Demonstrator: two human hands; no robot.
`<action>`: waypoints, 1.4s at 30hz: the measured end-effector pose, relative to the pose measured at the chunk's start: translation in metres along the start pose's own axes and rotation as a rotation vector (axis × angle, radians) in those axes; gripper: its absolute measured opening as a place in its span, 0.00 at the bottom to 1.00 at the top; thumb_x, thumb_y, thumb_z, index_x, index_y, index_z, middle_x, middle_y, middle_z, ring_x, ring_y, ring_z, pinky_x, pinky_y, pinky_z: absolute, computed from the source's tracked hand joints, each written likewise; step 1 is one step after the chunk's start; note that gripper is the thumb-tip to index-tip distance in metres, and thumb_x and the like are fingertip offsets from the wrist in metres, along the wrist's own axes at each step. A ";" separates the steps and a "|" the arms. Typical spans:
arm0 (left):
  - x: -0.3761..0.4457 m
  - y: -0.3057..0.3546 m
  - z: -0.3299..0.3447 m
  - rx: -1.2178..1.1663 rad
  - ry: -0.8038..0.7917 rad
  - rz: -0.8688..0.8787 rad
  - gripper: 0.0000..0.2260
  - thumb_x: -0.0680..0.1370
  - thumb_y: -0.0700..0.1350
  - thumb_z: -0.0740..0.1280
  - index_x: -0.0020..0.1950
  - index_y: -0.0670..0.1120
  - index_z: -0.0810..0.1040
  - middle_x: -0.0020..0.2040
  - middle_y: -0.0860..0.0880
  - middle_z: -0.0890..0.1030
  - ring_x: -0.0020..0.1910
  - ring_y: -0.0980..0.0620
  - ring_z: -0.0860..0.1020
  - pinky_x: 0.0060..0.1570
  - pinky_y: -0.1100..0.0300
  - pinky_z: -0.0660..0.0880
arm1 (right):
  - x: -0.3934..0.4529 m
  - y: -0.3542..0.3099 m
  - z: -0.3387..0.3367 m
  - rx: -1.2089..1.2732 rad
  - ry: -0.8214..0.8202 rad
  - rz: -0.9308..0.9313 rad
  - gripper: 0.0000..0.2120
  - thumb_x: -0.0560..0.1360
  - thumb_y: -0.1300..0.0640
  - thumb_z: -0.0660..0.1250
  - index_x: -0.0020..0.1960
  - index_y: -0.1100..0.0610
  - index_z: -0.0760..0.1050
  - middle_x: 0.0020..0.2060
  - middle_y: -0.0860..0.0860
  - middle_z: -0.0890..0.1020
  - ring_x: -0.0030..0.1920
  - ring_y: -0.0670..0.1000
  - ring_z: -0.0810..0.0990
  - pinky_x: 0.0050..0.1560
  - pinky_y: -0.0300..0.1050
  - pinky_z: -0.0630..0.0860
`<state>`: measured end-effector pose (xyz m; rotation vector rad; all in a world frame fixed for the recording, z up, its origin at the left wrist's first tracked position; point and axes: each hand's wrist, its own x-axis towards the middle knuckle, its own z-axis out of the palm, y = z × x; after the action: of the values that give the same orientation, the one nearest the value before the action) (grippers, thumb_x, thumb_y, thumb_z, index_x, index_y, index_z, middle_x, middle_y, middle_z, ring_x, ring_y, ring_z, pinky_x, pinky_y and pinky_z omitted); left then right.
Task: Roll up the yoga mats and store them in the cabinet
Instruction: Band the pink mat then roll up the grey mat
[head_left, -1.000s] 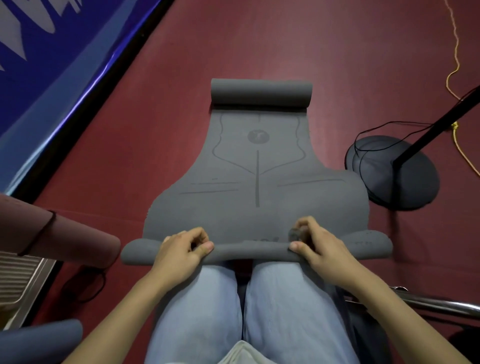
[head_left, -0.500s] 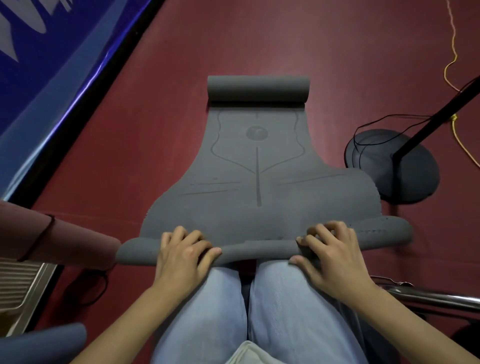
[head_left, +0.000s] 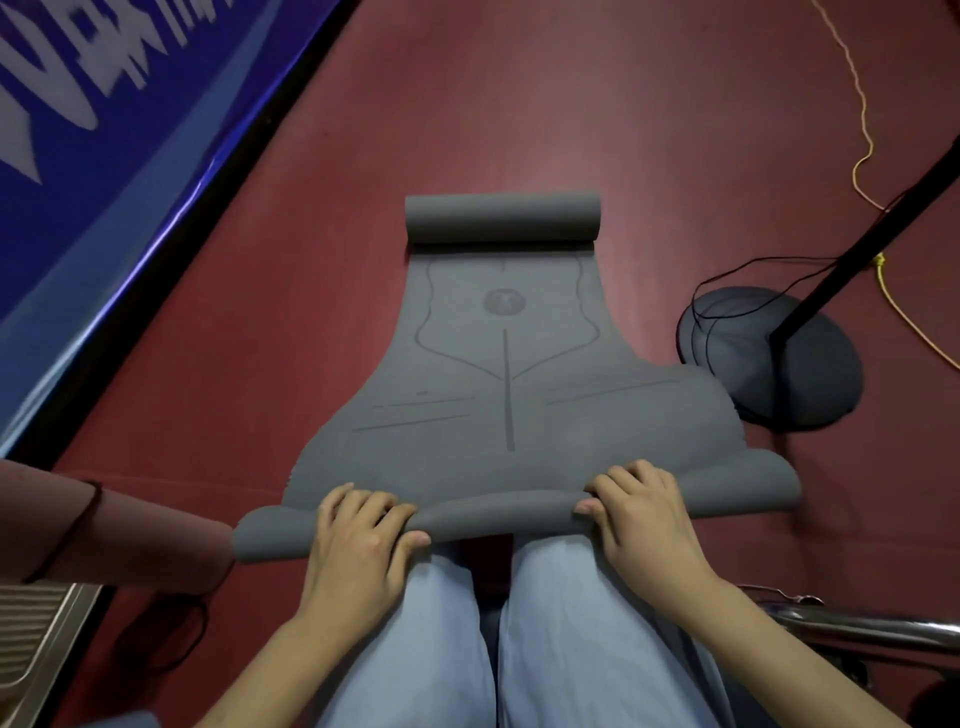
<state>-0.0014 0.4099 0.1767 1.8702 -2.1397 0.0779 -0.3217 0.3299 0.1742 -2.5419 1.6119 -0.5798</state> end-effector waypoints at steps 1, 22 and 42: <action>0.004 -0.003 0.002 -0.017 -0.019 -0.002 0.15 0.79 0.56 0.60 0.48 0.49 0.83 0.44 0.54 0.80 0.44 0.48 0.78 0.65 0.48 0.66 | 0.003 0.002 0.001 0.005 -0.013 -0.001 0.16 0.80 0.48 0.57 0.38 0.53 0.74 0.34 0.48 0.76 0.38 0.56 0.73 0.40 0.51 0.68; 0.059 -0.006 -0.019 -0.306 -0.495 -0.252 0.09 0.80 0.58 0.68 0.46 0.56 0.72 0.40 0.57 0.82 0.42 0.53 0.78 0.39 0.54 0.68 | -0.038 0.011 -0.022 0.127 0.011 0.020 0.21 0.72 0.37 0.73 0.52 0.53 0.80 0.52 0.47 0.81 0.62 0.58 0.74 0.61 0.53 0.74; 0.043 0.019 -0.051 0.003 -0.092 0.129 0.26 0.63 0.74 0.71 0.42 0.51 0.84 0.45 0.56 0.78 0.44 0.48 0.73 0.43 0.53 0.67 | -0.004 0.010 -0.037 -0.019 0.127 -0.049 0.13 0.78 0.46 0.61 0.46 0.53 0.78 0.45 0.45 0.80 0.51 0.55 0.76 0.60 0.49 0.67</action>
<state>-0.0149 0.3830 0.2392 1.7674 -2.3218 0.0229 -0.3445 0.3341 0.2045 -2.6141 1.6037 -0.7495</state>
